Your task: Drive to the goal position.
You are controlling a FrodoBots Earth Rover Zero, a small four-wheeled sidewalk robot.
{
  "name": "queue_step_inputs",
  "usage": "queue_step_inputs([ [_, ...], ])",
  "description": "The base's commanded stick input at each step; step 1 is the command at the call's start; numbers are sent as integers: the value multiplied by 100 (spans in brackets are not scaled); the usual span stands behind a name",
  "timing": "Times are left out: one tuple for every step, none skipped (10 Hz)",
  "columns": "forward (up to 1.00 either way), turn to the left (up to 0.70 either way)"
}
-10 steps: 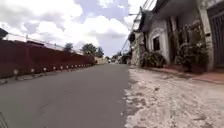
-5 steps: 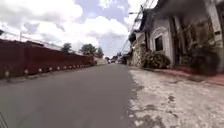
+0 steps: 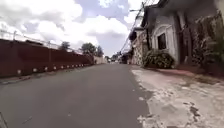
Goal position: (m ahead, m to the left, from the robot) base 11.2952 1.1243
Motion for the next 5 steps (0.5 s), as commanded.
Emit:
queue_step_inputs([
  [100, 0],
  [100, 0],
  [100, 0],
  [100, 0],
  [100, 0],
])
